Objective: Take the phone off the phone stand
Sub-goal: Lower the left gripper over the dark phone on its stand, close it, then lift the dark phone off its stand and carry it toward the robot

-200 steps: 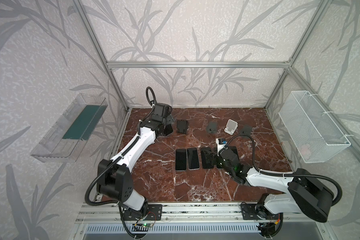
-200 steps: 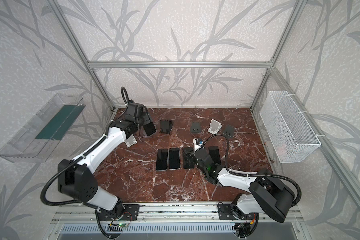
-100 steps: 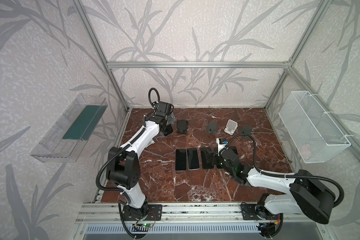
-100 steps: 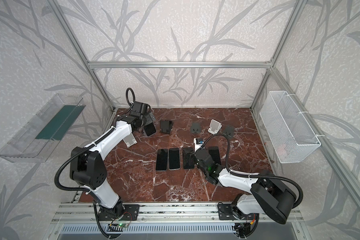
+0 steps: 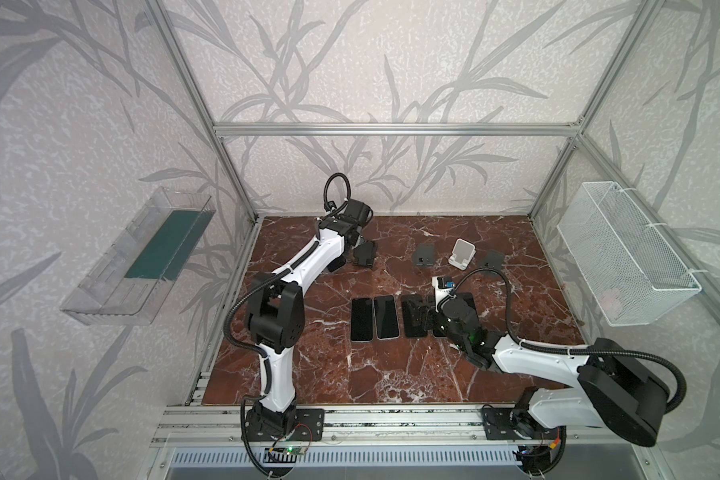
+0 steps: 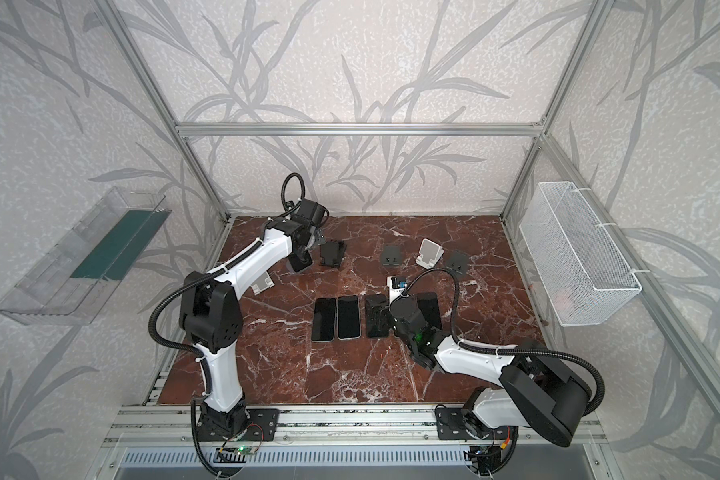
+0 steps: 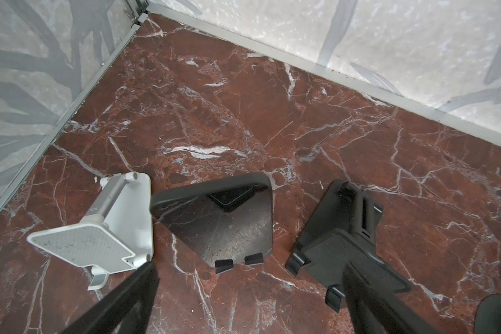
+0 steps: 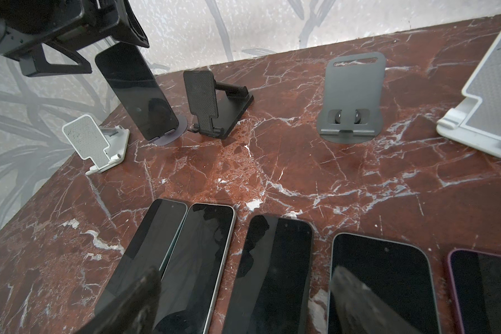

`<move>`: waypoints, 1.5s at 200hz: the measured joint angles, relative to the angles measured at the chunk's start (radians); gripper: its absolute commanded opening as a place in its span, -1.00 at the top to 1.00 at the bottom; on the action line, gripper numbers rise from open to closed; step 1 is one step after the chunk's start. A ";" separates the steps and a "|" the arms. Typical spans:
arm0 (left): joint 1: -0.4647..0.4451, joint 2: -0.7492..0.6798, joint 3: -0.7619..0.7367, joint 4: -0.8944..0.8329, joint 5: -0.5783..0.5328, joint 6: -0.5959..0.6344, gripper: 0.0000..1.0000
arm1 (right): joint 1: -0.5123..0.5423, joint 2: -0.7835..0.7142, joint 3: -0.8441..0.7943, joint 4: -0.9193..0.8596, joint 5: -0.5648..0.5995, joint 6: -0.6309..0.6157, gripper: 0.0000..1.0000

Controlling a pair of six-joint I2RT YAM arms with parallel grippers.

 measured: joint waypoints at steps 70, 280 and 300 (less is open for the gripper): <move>-0.007 0.017 0.001 -0.007 -0.076 -0.066 -0.99 | 0.000 0.000 0.000 0.000 0.000 0.000 -0.84; 0.012 0.096 -0.084 0.105 -0.145 -0.080 -0.87 | 0.000 0.011 0.000 0.002 -0.008 0.006 -0.84; 0.021 0.096 -0.108 0.128 -0.139 -0.076 -0.81 | 0.000 0.011 0.000 0.002 -0.008 0.007 -0.84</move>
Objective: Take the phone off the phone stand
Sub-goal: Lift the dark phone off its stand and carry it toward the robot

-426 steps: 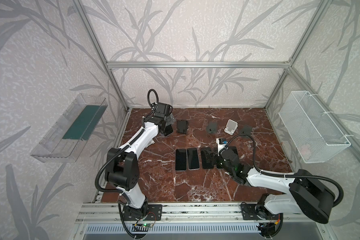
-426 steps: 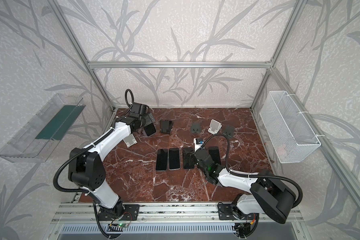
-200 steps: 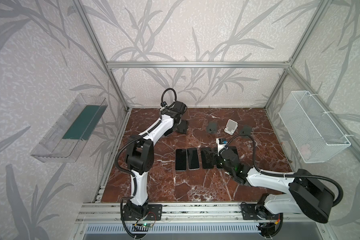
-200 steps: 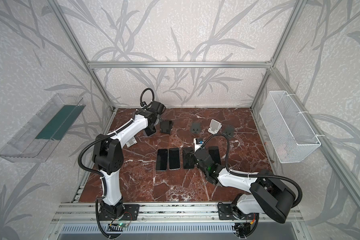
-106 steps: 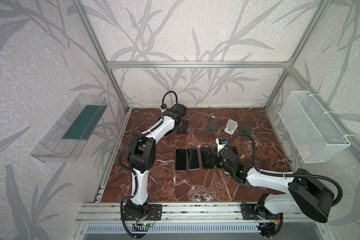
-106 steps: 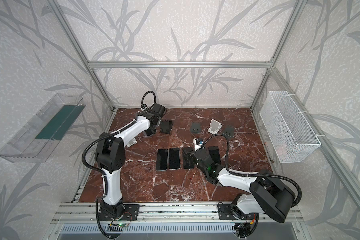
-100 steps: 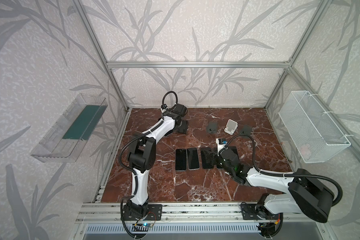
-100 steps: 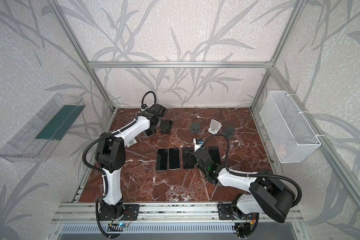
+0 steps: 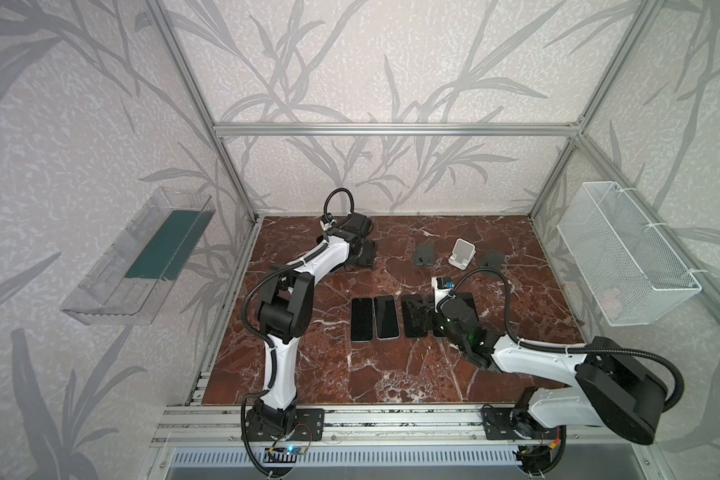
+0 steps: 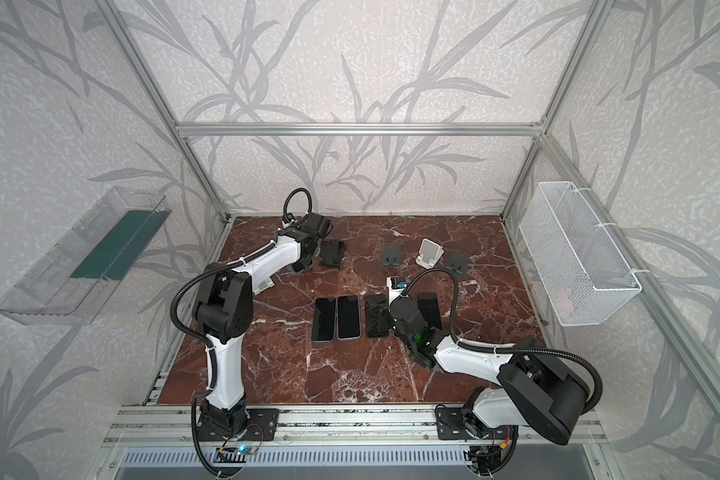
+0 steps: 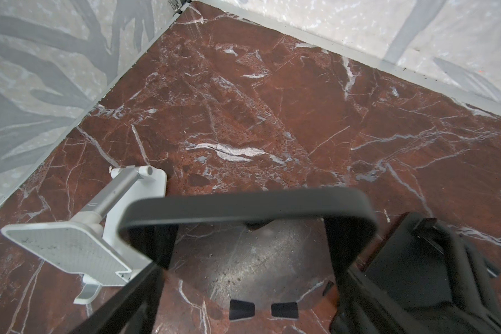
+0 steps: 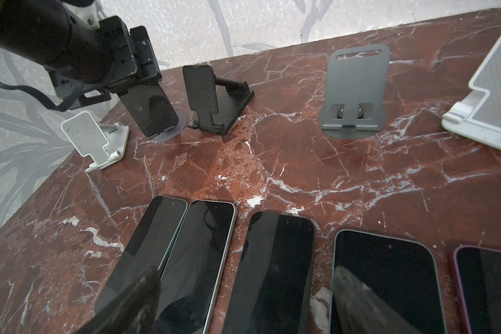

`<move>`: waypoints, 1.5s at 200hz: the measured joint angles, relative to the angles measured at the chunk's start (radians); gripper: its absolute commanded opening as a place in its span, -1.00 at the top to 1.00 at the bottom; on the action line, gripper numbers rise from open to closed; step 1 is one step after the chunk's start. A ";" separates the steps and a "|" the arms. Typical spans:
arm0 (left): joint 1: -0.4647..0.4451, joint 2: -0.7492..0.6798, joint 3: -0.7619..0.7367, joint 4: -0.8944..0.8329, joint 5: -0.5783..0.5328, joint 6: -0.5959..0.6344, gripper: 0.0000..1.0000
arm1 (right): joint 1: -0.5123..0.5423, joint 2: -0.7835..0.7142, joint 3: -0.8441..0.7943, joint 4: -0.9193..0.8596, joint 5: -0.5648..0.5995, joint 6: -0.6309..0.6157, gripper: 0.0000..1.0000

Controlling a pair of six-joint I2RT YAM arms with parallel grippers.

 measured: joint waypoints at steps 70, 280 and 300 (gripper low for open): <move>0.008 0.000 -0.014 0.055 0.004 0.022 -0.61 | 0.000 0.005 0.000 0.000 0.000 0.000 -0.84; 0.011 -0.162 -0.230 0.204 0.072 0.171 -0.16 | 0.000 0.019 0.000 0.000 -0.008 0.003 -0.85; 0.010 -0.199 -0.249 0.211 0.090 0.191 -0.16 | 0.000 0.019 0.000 0.000 -0.008 0.007 -0.85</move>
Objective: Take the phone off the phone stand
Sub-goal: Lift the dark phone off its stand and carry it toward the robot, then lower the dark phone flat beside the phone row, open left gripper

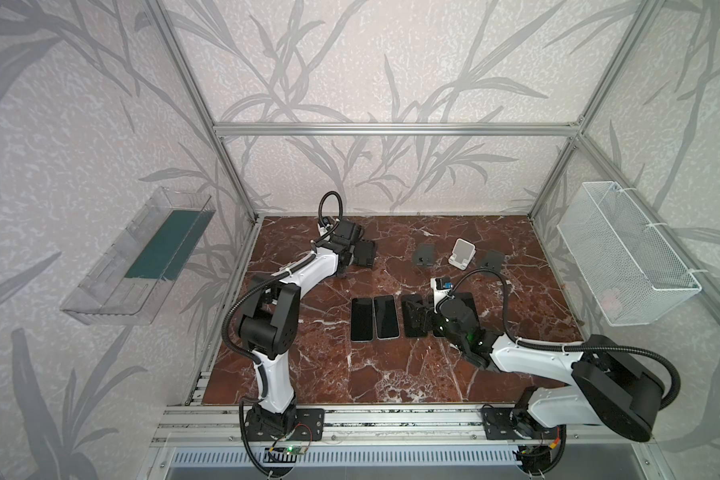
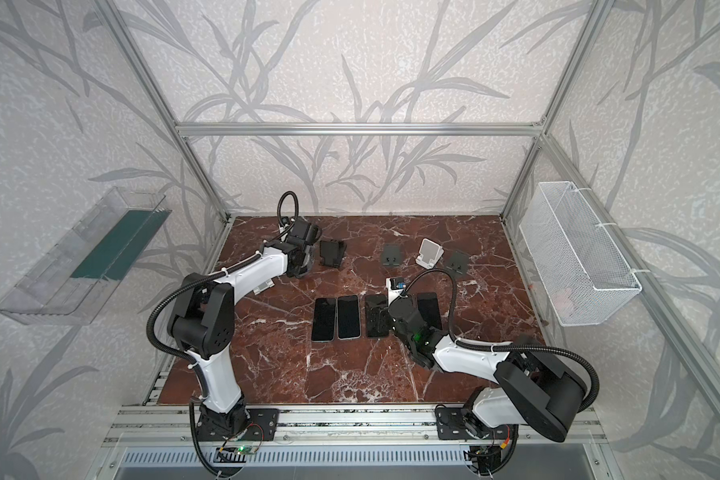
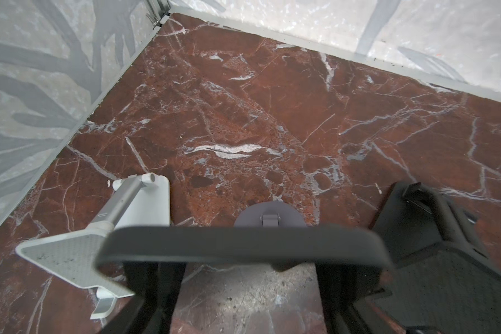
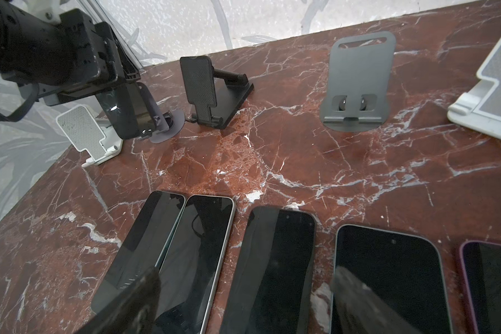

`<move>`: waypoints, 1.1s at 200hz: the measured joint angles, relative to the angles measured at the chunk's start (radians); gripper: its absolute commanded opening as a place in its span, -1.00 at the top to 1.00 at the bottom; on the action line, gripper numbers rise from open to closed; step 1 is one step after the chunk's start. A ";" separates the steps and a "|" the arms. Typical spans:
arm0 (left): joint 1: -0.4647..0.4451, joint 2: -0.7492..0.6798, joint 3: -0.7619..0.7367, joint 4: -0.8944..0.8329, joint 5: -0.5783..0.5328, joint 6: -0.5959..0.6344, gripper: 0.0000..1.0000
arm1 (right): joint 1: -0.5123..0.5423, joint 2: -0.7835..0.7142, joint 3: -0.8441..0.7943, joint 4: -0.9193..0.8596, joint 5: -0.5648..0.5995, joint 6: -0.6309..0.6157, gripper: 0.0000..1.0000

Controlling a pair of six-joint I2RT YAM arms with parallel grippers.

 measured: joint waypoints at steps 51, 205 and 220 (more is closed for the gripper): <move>-0.002 -0.094 -0.041 0.042 0.035 0.043 -0.15 | 0.000 0.003 0.000 0.000 0.000 0.004 -0.84; -0.004 -0.428 -0.372 -0.182 0.441 0.173 -0.19 | 0.000 0.003 0.000 0.000 -0.001 0.012 -0.85; -0.003 -0.407 -0.372 -0.212 0.482 0.185 -0.19 | 0.000 0.003 0.000 0.000 -0.001 0.012 -0.84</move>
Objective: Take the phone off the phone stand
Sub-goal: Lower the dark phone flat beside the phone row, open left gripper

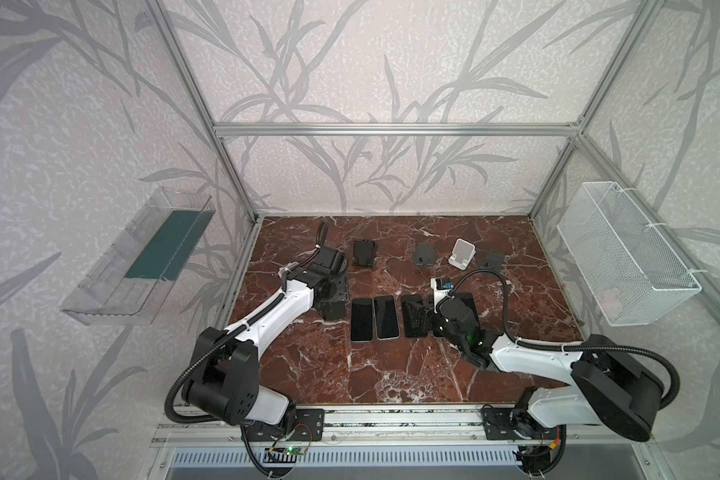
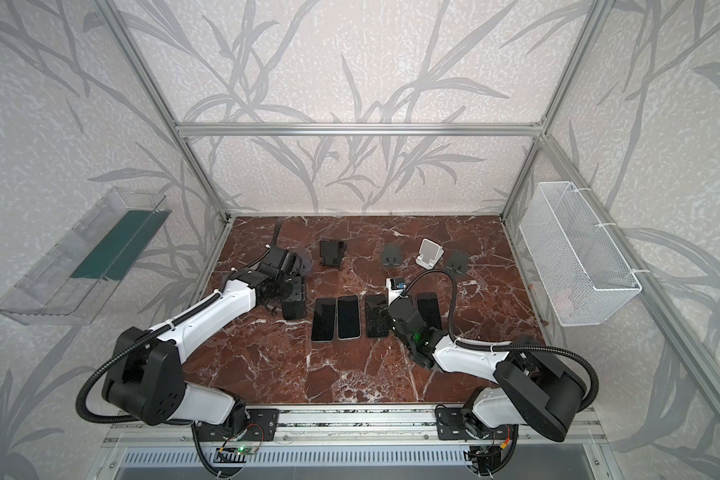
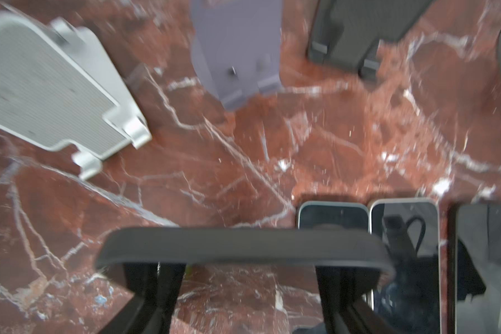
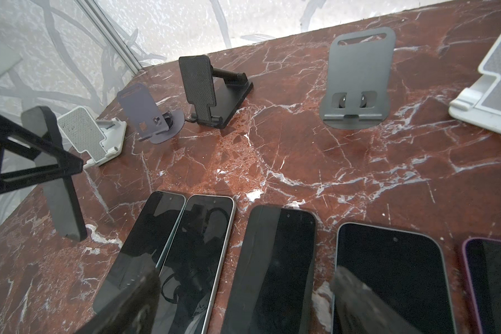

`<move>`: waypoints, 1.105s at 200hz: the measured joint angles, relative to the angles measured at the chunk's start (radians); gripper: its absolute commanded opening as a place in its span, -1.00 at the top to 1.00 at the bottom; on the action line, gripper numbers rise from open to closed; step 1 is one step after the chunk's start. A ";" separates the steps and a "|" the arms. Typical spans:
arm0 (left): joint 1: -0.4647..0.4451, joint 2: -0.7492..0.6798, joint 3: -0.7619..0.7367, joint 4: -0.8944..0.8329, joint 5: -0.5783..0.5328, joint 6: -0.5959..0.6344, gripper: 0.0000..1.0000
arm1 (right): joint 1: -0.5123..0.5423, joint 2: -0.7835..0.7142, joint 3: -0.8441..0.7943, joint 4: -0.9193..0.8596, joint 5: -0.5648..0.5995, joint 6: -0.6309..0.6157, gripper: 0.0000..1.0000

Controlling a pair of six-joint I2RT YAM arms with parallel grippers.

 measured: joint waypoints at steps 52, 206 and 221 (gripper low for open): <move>0.001 0.140 0.019 -0.076 0.081 0.051 -0.16 | 0.000 0.000 0.000 0.000 -0.002 0.000 -0.84; 0.019 0.307 0.083 -0.169 0.128 0.083 -0.26 | 0.000 0.000 0.000 0.000 -0.003 0.000 -0.84; 0.019 0.315 0.089 -0.175 0.131 0.083 -0.28 | 0.000 0.000 0.000 0.000 -0.003 0.000 -0.84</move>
